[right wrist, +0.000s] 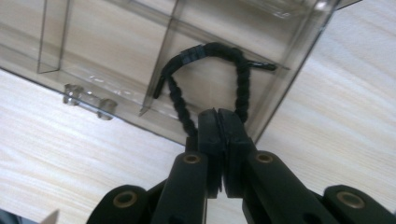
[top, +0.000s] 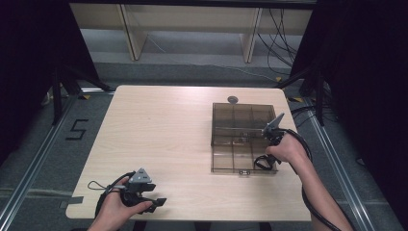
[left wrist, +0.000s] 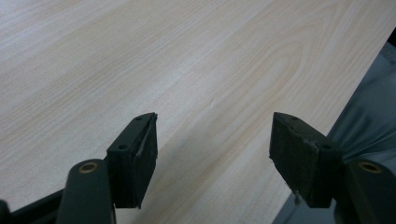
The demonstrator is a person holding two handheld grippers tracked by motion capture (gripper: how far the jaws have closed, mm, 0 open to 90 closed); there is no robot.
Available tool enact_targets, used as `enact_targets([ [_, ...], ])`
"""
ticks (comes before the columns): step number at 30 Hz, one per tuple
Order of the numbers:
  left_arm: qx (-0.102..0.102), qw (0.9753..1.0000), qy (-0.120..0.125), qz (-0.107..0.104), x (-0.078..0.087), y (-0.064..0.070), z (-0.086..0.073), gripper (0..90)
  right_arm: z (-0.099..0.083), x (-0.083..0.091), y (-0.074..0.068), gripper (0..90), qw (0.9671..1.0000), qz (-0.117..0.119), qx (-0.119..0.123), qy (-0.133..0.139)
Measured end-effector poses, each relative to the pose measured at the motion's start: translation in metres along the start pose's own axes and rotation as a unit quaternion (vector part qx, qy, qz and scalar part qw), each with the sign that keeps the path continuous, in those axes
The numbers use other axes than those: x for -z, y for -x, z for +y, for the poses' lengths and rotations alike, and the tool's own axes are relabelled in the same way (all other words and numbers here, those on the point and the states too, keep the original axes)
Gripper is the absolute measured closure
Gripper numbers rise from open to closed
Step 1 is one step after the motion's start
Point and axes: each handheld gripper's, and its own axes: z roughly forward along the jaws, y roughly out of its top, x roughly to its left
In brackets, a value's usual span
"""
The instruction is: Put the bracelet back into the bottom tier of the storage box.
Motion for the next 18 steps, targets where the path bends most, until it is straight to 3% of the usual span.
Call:
enact_targets([
  [1, 0.0, 1.0, 0.0, 0.0, 0.0, 0.0, 0.0, 32.5, 0.0, 0.0, -0.001, 89.0, 1.0, 0.002, -0.004, -0.002],
  [2, 0.0, 1.0, 0.0, 0.0, 0.0, 0.0, 0.0, 32.4, -0.001, -0.003, 0.0, 89.0, 1.0, 0.0, 0.009, -0.003],
  [3, 0.0, 1.0, 0.0, 0.0, 0.0, 0.0, 0.0, 32.4, 0.0, -0.002, -0.003, 89.0, 0.9999, 0.004, -0.006, -0.008],
  [6, 0.0, 1.0, -0.002, -0.002, 0.0, 0.0, 0.0, 32.4, -0.001, -0.005, 0.0, 89.1, 0.9998, 0.009, 0.013, -0.014],
  [8, -0.001, 1.0, -0.002, -0.002, 0.0, 0.0, 0.0, 32.4, -0.003, -0.01, 0.0, 89.2, 0.9999, 0.007, 0.007, 0.0],
  [10, -0.001, 1.0, -0.002, -0.002, 0.0, 0.0, 0.0, 32.4, -0.002, -0.008, 0.001, 89.3, 0.9996, 0.014, -0.004, -0.024],
  [13, -0.001, 1.0, -0.001, -0.002, 0.0, 0.0, 0.0, 32.4, -0.001, -0.01, -0.001, 89.6, 0.9994, 0.013, -0.022, -0.025],
  [14, -0.001, 1.0, -0.001, -0.002, 0.001, 0.0, 0.0, 32.4, -0.002, -0.012, 0.001, 89.8, 0.9998, 0.009, -0.011, -0.012],
  [16, 0.0, 1.0, -0.001, -0.002, 0.001, 0.0, 0.0, 32.4, -0.001, -0.013, 0.004, 90.0, 0.9998, 0.011, 0.001, -0.017],
  [18, 0.005, 1.0, 0.004, -0.002, 0.0, 0.001, 0.0, 32.5, -0.002, -0.016, 0.004, 90.0, 0.9999, 0.01, -0.001, -0.01],
])
